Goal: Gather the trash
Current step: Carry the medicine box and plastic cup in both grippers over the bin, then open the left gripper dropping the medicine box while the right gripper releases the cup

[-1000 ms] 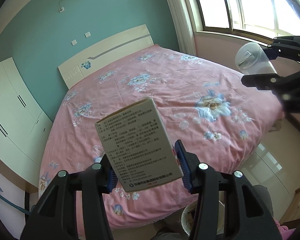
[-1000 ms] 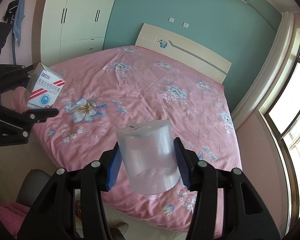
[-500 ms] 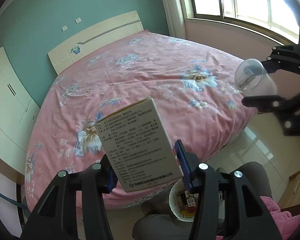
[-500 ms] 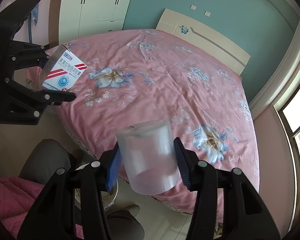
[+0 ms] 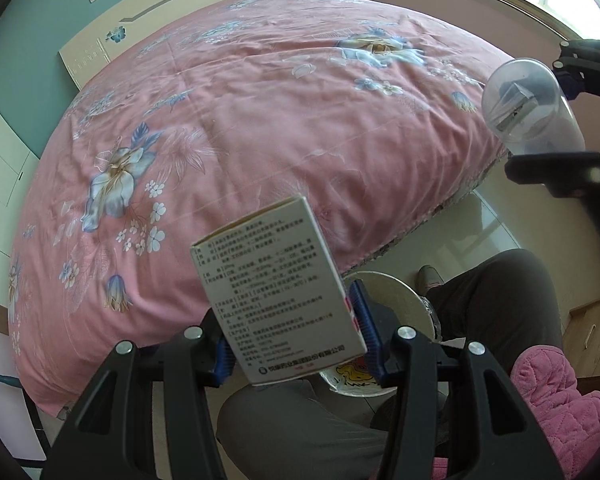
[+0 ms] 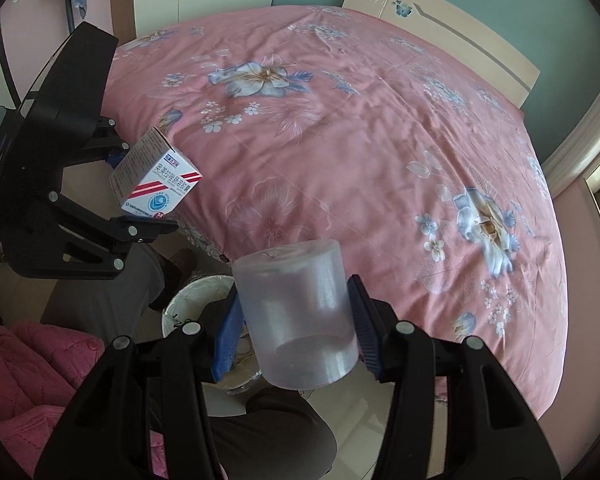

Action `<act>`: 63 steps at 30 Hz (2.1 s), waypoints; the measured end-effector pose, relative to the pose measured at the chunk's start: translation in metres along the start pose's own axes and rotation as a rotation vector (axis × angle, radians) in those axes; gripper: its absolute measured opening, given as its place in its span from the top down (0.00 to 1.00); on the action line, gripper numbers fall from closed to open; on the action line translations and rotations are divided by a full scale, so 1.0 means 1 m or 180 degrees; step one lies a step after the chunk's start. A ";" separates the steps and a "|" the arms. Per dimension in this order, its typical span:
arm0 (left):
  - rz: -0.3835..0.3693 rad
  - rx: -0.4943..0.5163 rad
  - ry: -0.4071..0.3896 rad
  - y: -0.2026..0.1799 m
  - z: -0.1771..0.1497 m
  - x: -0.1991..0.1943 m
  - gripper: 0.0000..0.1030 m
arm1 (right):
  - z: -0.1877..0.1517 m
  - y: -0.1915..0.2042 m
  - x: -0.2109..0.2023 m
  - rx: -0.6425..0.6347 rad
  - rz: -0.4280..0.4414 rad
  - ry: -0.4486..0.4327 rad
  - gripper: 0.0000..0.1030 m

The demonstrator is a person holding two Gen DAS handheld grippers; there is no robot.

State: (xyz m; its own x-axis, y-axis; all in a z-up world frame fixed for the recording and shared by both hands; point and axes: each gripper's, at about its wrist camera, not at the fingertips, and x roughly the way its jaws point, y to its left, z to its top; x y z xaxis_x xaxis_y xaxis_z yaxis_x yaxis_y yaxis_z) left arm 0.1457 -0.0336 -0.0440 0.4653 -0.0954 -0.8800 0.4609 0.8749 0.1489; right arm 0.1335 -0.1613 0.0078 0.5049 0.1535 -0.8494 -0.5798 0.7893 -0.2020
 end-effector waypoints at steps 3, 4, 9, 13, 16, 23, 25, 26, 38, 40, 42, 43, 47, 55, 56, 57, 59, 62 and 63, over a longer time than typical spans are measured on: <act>-0.0066 -0.0016 0.0125 -0.005 -0.010 0.021 0.49 | -0.010 0.002 0.018 0.0076 0.0083 0.0103 0.50; -0.0085 -0.0033 0.0162 -0.005 -0.013 0.027 0.49 | -0.014 0.002 0.025 0.0100 0.0094 0.0141 0.50; -0.0151 -0.0101 0.0304 -0.007 -0.026 0.054 0.49 | -0.032 0.006 0.055 0.0225 0.0188 0.0305 0.50; -0.0217 -0.0152 0.0416 -0.008 -0.034 0.074 0.49 | -0.046 0.011 0.080 0.0295 0.0267 0.0423 0.50; -0.0258 -0.0166 0.0532 -0.013 -0.041 0.091 0.49 | -0.056 0.015 0.102 0.0347 0.0338 0.0526 0.50; -0.0329 -0.0156 0.0803 -0.023 -0.056 0.130 0.49 | -0.077 0.022 0.149 0.0486 0.0508 0.0753 0.50; -0.0357 -0.0172 0.0868 -0.026 -0.058 0.141 0.49 | -0.083 0.026 0.161 0.0514 0.0560 0.0820 0.50; -0.0367 -0.0181 0.0895 -0.027 -0.061 0.146 0.49 | -0.086 0.027 0.168 0.0533 0.0588 0.0858 0.50; -0.0485 -0.0236 0.1272 -0.039 -0.082 0.208 0.49 | -0.124 0.042 0.246 0.0800 0.0871 0.1371 0.50; -0.0522 -0.0273 0.1357 -0.041 -0.087 0.220 0.49 | -0.130 0.044 0.257 0.0868 0.0924 0.1468 0.50; -0.0536 -0.0292 0.1419 -0.042 -0.090 0.230 0.49 | -0.135 0.046 0.269 0.0895 0.0957 0.1551 0.50; -0.0543 -0.0296 0.1445 -0.044 -0.093 0.235 0.49 | -0.136 0.050 0.273 0.0901 0.0964 0.1585 0.50; -0.0626 -0.0392 0.1543 -0.046 -0.097 0.254 0.49 | -0.145 0.060 0.292 0.0923 0.1018 0.1708 0.50; -0.0686 -0.0563 0.1689 -0.045 -0.105 0.285 0.49 | -0.154 0.072 0.320 0.0982 0.1101 0.1851 0.50; -0.0693 -0.0583 0.1702 -0.045 -0.107 0.289 0.49 | -0.155 0.072 0.326 0.0996 0.1106 0.1864 0.50; -0.0703 -0.0603 0.1719 -0.045 -0.107 0.292 0.49 | -0.157 0.073 0.330 0.1015 0.1117 0.1873 0.50; -0.0720 -0.0652 0.1747 -0.045 -0.110 0.299 0.49 | -0.158 0.074 0.337 0.1058 0.1140 0.1898 0.50; -0.0743 -0.0729 0.1787 -0.044 -0.113 0.309 0.49 | -0.160 0.073 0.347 0.1150 0.1186 0.1939 0.50; -0.0757 -0.0754 0.1806 -0.043 -0.113 0.313 0.49 | -0.161 0.073 0.351 0.1178 0.1194 0.1955 0.50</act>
State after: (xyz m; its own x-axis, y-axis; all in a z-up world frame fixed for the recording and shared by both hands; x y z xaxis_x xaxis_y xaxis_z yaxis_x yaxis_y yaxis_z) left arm 0.1856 -0.0477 -0.3768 -0.1293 -0.0906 -0.9875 0.2929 0.9479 -0.1253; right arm 0.1654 -0.1454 -0.3842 -0.1850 0.1781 -0.9665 -0.3372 0.9122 0.2326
